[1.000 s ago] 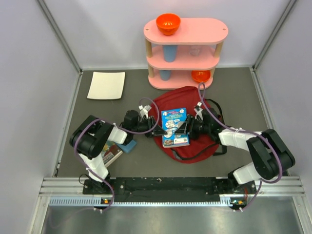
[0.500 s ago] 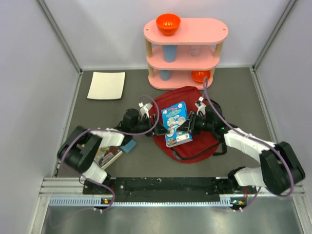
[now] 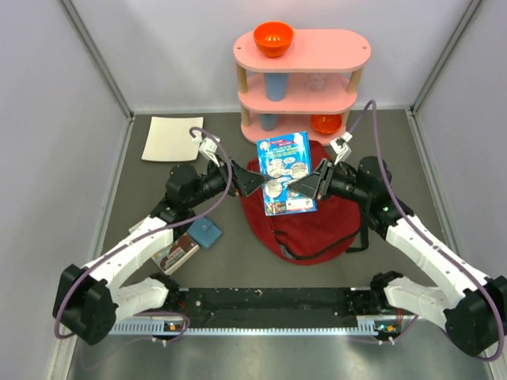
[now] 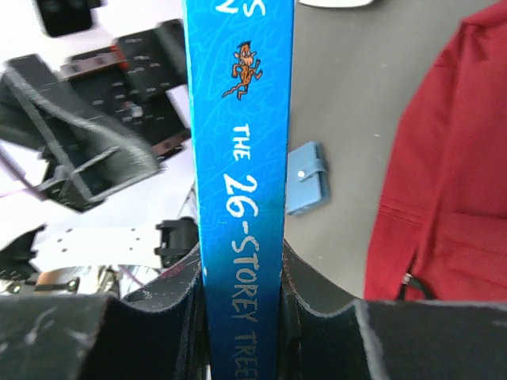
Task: Pack the student bag
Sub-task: Pick up the book from the center of the board.
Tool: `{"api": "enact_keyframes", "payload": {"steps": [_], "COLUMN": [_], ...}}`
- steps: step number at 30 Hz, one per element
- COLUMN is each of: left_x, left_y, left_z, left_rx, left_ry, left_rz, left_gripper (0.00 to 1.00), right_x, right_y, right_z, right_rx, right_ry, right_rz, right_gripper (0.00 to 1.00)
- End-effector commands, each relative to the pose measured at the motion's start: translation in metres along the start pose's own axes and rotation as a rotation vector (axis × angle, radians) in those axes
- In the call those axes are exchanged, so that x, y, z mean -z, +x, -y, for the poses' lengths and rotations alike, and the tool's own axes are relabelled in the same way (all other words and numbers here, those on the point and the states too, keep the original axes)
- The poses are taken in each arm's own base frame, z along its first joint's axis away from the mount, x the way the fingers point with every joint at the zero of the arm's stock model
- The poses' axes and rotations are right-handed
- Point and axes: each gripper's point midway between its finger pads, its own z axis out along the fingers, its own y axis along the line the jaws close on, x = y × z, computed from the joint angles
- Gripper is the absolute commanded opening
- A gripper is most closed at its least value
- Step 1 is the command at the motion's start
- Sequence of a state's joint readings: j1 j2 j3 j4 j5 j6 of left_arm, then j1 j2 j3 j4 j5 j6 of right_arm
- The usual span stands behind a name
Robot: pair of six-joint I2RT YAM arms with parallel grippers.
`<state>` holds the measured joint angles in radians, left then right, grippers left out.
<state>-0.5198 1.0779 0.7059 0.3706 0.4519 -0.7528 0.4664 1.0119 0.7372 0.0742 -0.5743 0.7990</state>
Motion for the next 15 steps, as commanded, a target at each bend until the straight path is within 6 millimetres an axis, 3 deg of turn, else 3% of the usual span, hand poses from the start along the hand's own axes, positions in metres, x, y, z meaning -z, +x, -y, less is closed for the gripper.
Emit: {"api": "enact_keyframes", "payload": {"steps": [1, 7, 12, 15], "left_x": [-0.012, -0.013, -0.006, -0.007], "left_y": [-0.023, -0.042, -0.053, -0.049], "left_z": [0.021, 0.047, 0.075, 0.084], "left_rx": [-0.027, 0.017, -0.013, 0.007], "left_ry": [0.101, 0.282, 0.434, 0.51], "left_rz": [0.052, 0.114, 0.135, 0.086], "left_gripper": [0.99, 0.99, 0.99, 0.98], "right_x": [0.025, 0.04, 0.044, 0.047], "right_y": [-0.042, -0.039, -0.035, -0.03], "right_z": [-0.096, -0.128, -0.135, -0.143], "right_rx": [0.118, 0.146, 0.141, 0.152], "right_ry": [-0.307, -0.448, -0.49, -0.55], "right_rz": [0.111, 0.079, 0.046, 0.016], "right_gripper": [0.0, 0.0, 0.0, 0.0]}}
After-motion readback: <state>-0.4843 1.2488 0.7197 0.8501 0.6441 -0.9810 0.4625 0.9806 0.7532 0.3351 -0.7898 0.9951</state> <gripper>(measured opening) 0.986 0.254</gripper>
